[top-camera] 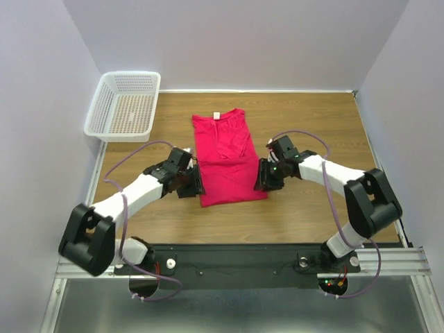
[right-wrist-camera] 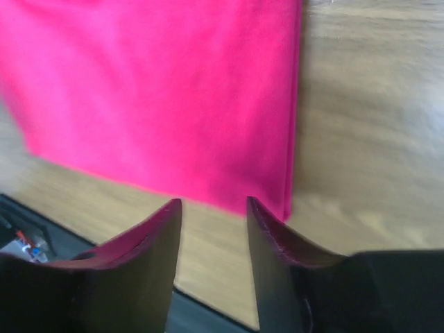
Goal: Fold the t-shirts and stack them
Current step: Fold the tshirt
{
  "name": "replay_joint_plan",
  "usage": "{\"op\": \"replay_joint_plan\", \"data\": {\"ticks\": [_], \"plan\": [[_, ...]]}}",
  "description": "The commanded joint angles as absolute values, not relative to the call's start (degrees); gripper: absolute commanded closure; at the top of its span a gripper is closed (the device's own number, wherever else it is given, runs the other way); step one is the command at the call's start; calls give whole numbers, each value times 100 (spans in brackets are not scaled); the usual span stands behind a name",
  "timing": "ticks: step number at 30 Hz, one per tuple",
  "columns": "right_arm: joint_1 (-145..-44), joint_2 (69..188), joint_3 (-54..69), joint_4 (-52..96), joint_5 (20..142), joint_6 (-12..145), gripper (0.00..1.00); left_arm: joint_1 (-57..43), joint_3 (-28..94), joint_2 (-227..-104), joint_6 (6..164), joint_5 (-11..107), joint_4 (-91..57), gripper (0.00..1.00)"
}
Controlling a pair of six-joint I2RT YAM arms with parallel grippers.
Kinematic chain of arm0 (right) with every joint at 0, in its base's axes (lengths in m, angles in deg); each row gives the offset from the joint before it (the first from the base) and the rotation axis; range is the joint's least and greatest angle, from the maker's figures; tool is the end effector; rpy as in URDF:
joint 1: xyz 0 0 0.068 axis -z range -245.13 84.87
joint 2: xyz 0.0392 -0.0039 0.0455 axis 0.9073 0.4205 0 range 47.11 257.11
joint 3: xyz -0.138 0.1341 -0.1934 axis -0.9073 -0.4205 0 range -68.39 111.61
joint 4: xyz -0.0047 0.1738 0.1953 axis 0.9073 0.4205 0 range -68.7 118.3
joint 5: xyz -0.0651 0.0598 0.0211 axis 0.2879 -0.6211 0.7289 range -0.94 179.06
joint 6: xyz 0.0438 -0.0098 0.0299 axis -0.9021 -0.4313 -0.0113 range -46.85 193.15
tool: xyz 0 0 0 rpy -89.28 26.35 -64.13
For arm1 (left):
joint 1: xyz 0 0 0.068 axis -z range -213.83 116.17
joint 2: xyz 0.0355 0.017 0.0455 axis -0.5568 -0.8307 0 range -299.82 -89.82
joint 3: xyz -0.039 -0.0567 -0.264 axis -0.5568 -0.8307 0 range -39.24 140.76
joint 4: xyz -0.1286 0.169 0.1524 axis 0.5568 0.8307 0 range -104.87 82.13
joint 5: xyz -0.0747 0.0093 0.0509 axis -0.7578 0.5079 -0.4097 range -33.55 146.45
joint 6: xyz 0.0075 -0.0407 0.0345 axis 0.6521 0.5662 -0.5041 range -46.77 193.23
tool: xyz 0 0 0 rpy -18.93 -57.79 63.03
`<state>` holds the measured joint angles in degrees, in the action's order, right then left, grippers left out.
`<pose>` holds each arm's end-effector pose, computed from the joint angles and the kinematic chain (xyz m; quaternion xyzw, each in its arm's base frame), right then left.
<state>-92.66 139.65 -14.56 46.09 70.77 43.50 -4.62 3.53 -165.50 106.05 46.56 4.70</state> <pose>0.2685 0.1525 0.1744 -0.0186 0.9615 0.2441 0.1246 0.2233 -0.1319 0.2001 -0.0020 0.9438 -0.2351 0.2325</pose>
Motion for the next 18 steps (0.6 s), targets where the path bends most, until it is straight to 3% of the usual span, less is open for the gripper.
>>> {"op": "replay_joint_plan", "data": {"ticks": [1, 4, 7, 12, 18], "plan": [[-9326, 13211, -1214, 5038, 7411, 4125, 45, -448, 339, -15716, 11102, 5153, 1052, 46], [-9317, 12957, -1170, 5328, 7840, 4107, 25, -430, 137, -15548, 11251, 5293, 1184, 41], [-9317, 12676, -1345, 5487, 8184, 4037, 14, -290, -21, -15609, 11391, 5303, 1237, 37], [-9317, 12437, -1652, 5628, 8598, 4063, 12, 123, -13, -15985, 11796, 5539, 1255, 38], [-9317, 12384, -1811, 5619, 8633, 4098, 12, 413, 303, -16619, 12191, 5592, 1009, 48]]}}
